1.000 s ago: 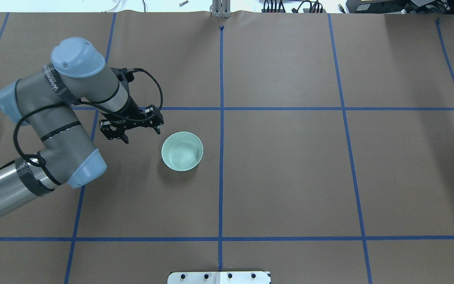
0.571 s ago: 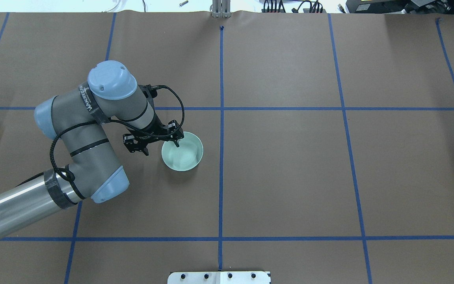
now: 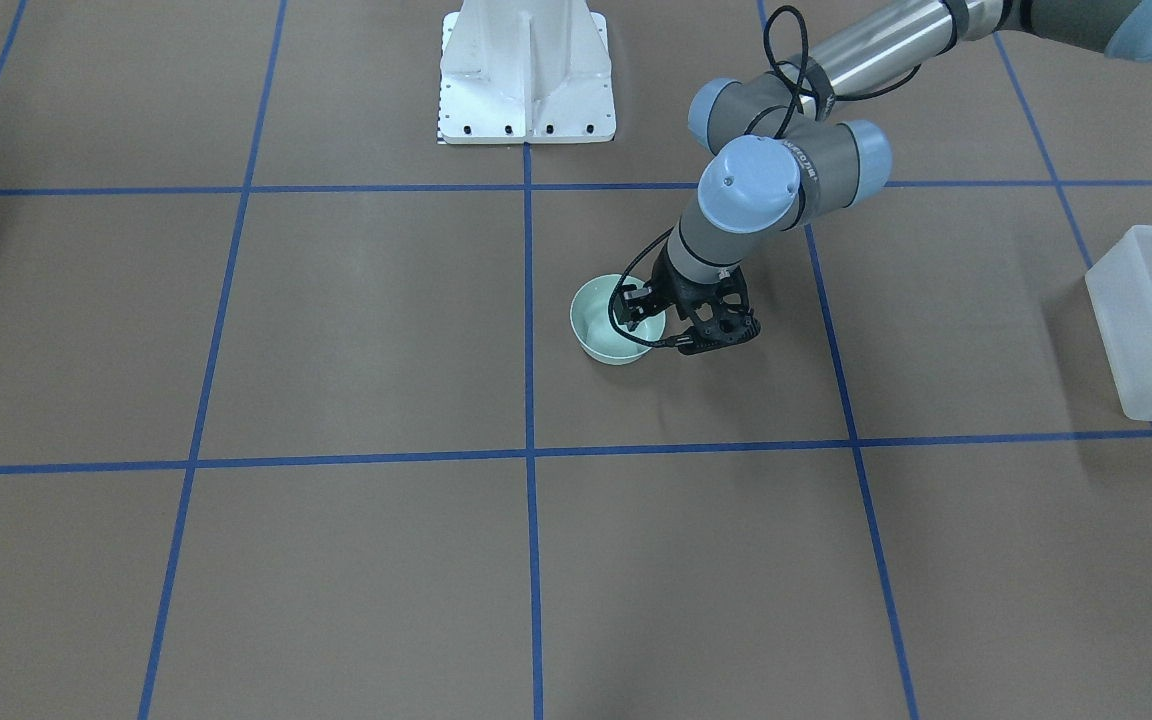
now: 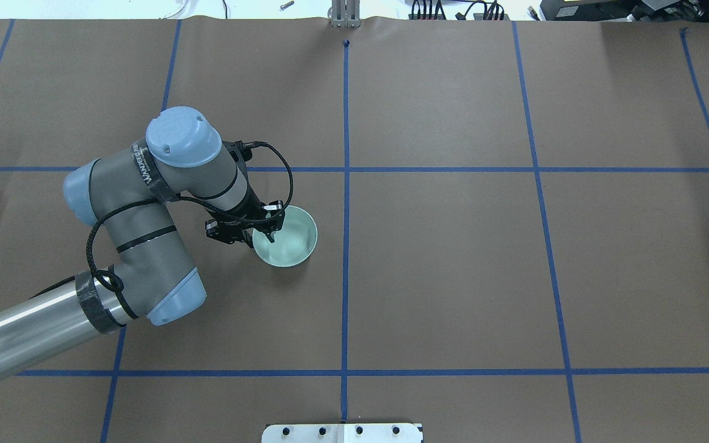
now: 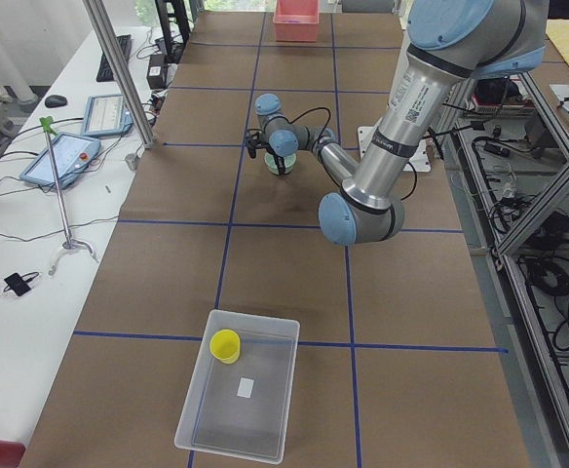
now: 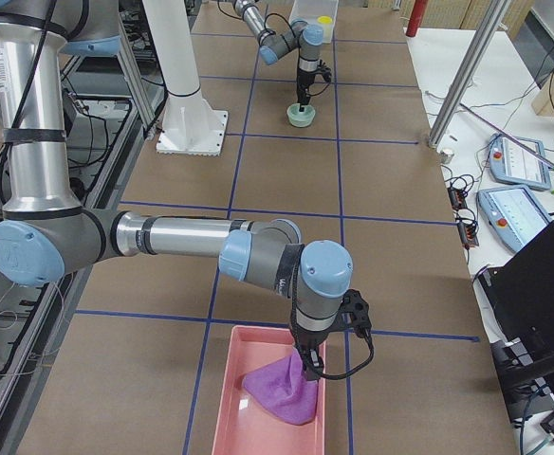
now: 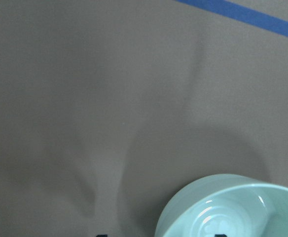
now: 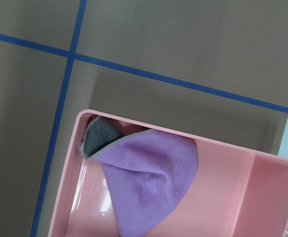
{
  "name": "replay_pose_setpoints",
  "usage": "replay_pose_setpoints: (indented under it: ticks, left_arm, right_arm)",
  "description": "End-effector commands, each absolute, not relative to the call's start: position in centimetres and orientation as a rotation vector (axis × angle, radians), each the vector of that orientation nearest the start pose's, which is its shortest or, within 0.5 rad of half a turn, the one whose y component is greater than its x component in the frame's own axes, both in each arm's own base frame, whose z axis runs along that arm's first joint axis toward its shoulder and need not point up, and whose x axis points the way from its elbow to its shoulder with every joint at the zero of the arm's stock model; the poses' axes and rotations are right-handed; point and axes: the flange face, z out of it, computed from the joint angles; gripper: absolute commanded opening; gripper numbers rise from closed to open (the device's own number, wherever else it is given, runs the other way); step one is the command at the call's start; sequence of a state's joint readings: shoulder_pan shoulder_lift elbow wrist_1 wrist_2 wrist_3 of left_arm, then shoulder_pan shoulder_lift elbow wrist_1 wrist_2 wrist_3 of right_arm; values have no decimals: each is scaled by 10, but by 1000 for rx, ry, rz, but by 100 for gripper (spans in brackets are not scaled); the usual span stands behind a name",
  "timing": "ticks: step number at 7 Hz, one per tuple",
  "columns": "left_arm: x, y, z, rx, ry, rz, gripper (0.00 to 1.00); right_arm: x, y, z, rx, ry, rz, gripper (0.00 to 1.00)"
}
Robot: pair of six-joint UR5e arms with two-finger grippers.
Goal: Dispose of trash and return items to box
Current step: 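Grasp the rim of the pale green bowl with the left gripper, then lift the green bowl with the left gripper toward the clear box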
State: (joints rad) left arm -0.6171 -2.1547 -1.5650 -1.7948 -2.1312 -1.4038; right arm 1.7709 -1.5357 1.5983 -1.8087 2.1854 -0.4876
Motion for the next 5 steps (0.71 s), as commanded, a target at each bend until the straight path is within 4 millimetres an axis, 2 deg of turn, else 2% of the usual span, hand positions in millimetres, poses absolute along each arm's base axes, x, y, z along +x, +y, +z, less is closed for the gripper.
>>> replay_pose_setpoints:
  ticks: [1,2,3,4,5]
  left_arm:
    - [488,-465,288,-196,954,-185,0]
    - [455,-477,296,-199,974,-179,0]
    - [419,-486,302,-197,1000,-154,0]
    - [408,-491,308,-197,998,-169,0]
    - [378,-503,310,-179,1019,-163,0]
  right_arm:
    - [155,-479,620,101,-676,-188,100]
    - [129,-489,592,112,-697,-170,100]
    - [109,-493,572,102,-697,-130,100]
    - [106,-493,565,109,-705,-127,100]
    - [90,-496,551,123,-713,-159,100]
